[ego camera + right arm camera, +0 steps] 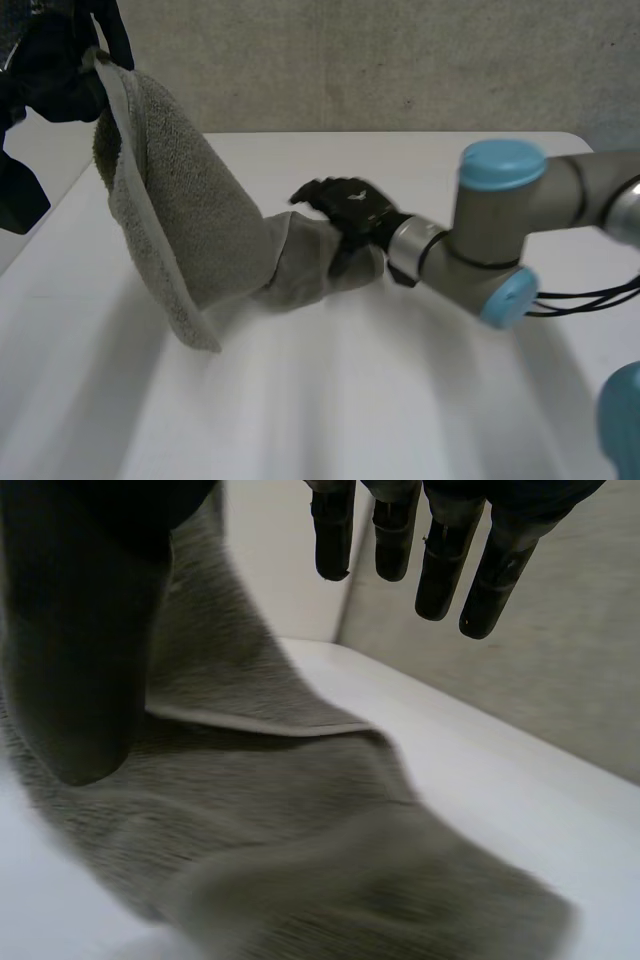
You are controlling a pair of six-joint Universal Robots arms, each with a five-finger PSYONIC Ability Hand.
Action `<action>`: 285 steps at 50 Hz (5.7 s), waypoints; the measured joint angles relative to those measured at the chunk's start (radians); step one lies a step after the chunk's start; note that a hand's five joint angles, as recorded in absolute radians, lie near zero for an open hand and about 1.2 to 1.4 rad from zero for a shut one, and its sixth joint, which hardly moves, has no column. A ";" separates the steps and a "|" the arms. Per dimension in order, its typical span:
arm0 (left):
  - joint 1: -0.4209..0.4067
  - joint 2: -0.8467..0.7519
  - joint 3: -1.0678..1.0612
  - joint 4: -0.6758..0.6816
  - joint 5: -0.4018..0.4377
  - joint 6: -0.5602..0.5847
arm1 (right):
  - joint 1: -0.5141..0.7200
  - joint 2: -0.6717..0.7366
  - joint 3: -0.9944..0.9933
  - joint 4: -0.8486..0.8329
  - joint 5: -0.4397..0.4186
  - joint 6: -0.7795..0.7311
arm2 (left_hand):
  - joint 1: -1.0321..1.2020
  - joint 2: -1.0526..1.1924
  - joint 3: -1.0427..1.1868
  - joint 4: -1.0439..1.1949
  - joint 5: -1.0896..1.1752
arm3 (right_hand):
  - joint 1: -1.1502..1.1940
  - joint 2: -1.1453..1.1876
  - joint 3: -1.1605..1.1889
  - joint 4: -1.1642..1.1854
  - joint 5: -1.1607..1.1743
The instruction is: Fold the towel.
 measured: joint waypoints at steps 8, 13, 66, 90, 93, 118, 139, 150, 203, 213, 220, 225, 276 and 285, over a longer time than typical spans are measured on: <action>-0.001 0.005 0.036 -0.036 -0.001 -0.013 | 0.112 0.096 -0.075 -0.028 0.005 0.062 | 0.000 0.000 0.000 0.000 0.000 | 0.000 0.000 0.000 0.000 0.000; -0.002 0.012 0.048 -0.053 -0.001 -0.025 | 0.162 0.134 -0.127 -0.031 0.010 0.140 | 0.000 0.000 0.000 0.000 0.000 | 0.250 0.219 0.209 0.195 0.237; 0.082 -0.758 -0.048 0.433 -0.006 -0.076 | 0.074 -0.317 0.580 -0.033 0.360 -0.539 | -0.082 -0.147 -0.148 -0.127 -0.089 | 0.579 0.568 0.589 0.572 0.584; 0.098 -0.439 -0.256 0.410 0.009 0.197 | -0.159 -0.608 0.580 0.112 0.246 -0.305 | -0.947 -1.007 -1.008 -1.008 -0.980 | 0.004 -0.002 -0.002 -0.001 0.000; 0.093 -0.375 -0.302 0.381 0.010 0.199 | -0.211 -0.611 0.576 0.158 0.192 -0.300 | -0.934 -0.990 -0.992 -0.995 -0.973 | 0.004 -0.002 -0.002 -0.001 0.000; -0.039 -0.313 -0.541 0.142 0.026 0.304 | -0.368 -0.181 0.249 0.366 0.039 -0.299 | -0.689 -0.747 -0.743 -0.743 -0.722 | 0.162 0.100 0.128 0.124 0.171; -0.063 -0.505 -0.471 0.271 0.017 0.313 | -0.361 -0.178 0.207 0.337 0.014 -0.166 | -0.871 -0.929 -0.931 -0.929 -0.911 | 1.108 1.072 1.087 1.071 1.109; -0.063 -0.568 -0.426 0.275 0.017 0.315 | -0.396 -0.400 0.433 0.198 -0.009 -0.138 | -0.867 -0.924 -0.926 -0.927 -0.901 | 1.109 1.072 1.087 1.072 1.109; -0.068 -0.570 -0.413 0.227 0.021 0.383 | -0.500 -0.507 0.655 0.141 -0.092 -0.211 | -0.825 -0.881 -0.883 -0.885 -0.860 | 1.110 1.072 1.087 1.072 1.109; -0.066 -0.599 -0.405 0.274 0.020 0.388 | -0.498 -0.506 0.665 0.133 -0.092 -0.215 | -0.789 -0.844 -0.845 -0.847 -0.823 | 1.110 1.072 1.087 1.072 1.109; -0.066 -0.611 -0.399 0.288 0.020 0.417 | -0.497 -0.505 0.671 0.131 -0.091 -0.229 | -0.774 -0.830 -0.831 -0.834 -0.808 | 1.110 1.072 1.087 1.072 1.109; -0.063 -0.627 -0.393 0.312 0.020 0.451 | -0.497 -0.505 0.672 0.131 -0.090 -0.235 | -0.743 -0.800 -0.800 -0.802 -0.781 | 1.110 1.072 1.090 1.072 1.109; -0.055 -0.669 -0.339 0.306 0.023 0.463 | -0.495 -0.498 0.684 0.122 -0.089 -0.250 | -0.650 -0.707 -0.707 -0.709 -0.797 | 1.110 1.072 1.092 1.073 1.109; -0.055 -0.673 -0.299 0.336 0.023 0.463 | -0.495 -0.499 0.686 0.122 -0.089 -0.250 | -0.478 -0.535 -0.536 -0.537 -0.797 | 1.110 1.072 1.092 1.073 1.109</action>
